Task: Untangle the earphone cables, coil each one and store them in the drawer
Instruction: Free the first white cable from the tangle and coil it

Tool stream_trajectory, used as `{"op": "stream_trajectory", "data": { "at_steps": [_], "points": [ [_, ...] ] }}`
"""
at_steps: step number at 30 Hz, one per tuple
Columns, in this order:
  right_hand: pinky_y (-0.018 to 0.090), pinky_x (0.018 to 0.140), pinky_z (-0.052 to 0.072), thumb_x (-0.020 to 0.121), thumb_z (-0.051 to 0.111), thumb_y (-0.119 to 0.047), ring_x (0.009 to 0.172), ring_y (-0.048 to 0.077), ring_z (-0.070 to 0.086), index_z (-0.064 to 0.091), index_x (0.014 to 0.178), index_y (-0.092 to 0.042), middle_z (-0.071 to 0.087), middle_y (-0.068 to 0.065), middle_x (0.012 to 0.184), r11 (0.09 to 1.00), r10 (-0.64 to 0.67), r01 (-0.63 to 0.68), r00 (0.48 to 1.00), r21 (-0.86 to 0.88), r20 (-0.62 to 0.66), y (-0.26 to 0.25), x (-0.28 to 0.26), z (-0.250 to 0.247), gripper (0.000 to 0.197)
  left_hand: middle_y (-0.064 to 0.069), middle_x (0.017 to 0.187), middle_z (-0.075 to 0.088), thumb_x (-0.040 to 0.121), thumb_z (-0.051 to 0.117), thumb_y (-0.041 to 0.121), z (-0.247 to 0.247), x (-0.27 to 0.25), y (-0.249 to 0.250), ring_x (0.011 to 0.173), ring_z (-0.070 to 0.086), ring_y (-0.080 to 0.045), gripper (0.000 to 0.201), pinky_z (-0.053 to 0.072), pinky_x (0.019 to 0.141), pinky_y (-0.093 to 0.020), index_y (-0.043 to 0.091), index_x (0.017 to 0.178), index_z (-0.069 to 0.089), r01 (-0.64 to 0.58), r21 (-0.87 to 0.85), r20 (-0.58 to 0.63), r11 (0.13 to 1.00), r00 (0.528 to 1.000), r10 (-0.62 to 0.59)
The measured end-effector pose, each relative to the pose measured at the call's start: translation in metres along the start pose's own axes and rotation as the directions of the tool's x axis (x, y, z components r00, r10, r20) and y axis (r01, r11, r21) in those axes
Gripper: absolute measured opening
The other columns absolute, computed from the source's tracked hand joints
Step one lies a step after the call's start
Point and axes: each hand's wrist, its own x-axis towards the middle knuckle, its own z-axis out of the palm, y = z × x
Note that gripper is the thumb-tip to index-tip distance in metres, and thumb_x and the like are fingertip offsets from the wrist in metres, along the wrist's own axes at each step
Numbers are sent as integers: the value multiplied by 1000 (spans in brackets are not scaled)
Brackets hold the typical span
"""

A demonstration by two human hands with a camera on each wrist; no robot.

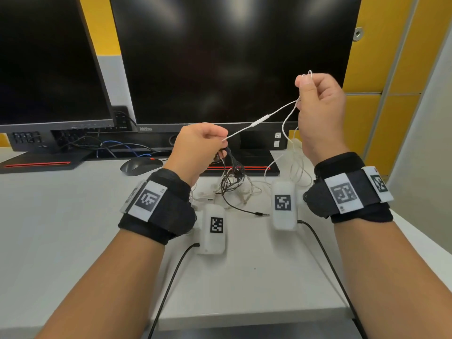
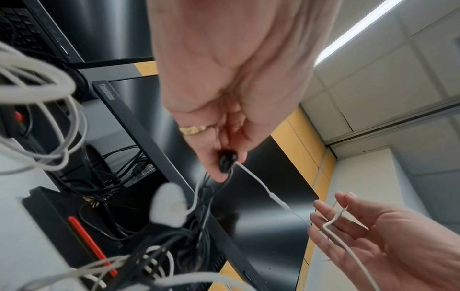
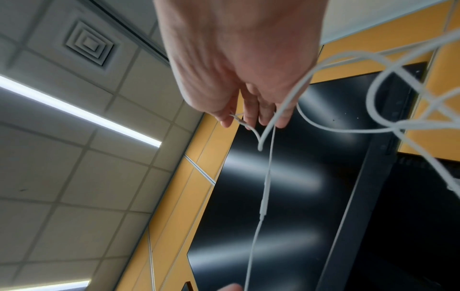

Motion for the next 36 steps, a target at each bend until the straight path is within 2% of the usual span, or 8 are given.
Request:
{"op": "stream_trajectory", "data": {
  "at_steps": [6,12,16,22,25,28,33,36],
  "points": [
    [11,70,46,99,49,-21,72,1,49,54,79,-28,52,-9,76,1000,-13,12,997,-6,-81,-1,2,-2,21,-13,88,66,92,55,7,-4,3,-2,91,65,-27,20,56,85,-37,16,78,66,42,49,-146,998,989,-34],
    [31,89,56,99,49,-20,105,15,65,59,89,-23,66,1,104,972,45,-57,997,228,55,-5,-3,2,15,-5,85,68,86,70,21,-2,-5,2,86,64,-22,7,56,78,-35,16,89,74,99,356,110,929,983,-146],
    [31,80,59,99,48,-15,94,20,70,62,88,-18,70,10,97,986,47,-79,977,147,209,-6,-10,6,17,-1,91,72,85,68,13,-2,-6,3,95,66,-20,14,56,87,-40,25,85,74,38,341,152,939,984,-95],
    [33,71,61,100,49,-17,76,16,73,62,97,-13,67,7,104,956,292,-236,805,-172,517,-5,-19,10,14,-3,89,72,89,61,1,2,-4,4,86,67,-15,21,53,75,-24,20,92,70,-45,8,106,999,993,44],
    [29,61,59,101,49,-24,56,10,64,63,107,-13,65,-1,86,930,356,-210,721,-302,595,-8,-23,8,19,1,92,73,91,56,0,3,-4,3,86,66,-11,25,53,74,-23,21,97,69,-113,-41,84,993,990,116],
    [23,52,50,100,52,-25,46,3,51,65,105,-17,59,-6,74,923,360,-169,696,-345,622,-8,-26,10,16,3,94,72,92,53,-3,5,-4,2,83,64,-9,30,52,69,-18,23,98,68,-151,-73,86,986,984,157],
    [22,47,43,97,54,-40,44,4,41,64,110,-21,59,-15,59,911,408,-219,603,-349,686,-13,-29,10,25,-1,105,70,93,51,-4,4,-5,3,104,66,-18,32,55,89,-29,22,103,66,-147,-150,89,978,983,161],
    [21,46,42,88,63,-47,53,4,46,63,107,-23,66,-9,98,899,418,-154,585,-411,695,-13,-28,9,30,-4,107,70,93,52,-3,5,-6,4,107,65,-19,31,54,92,-31,23,101,66,-144,-184,78,972,984,161]
  ]
}}
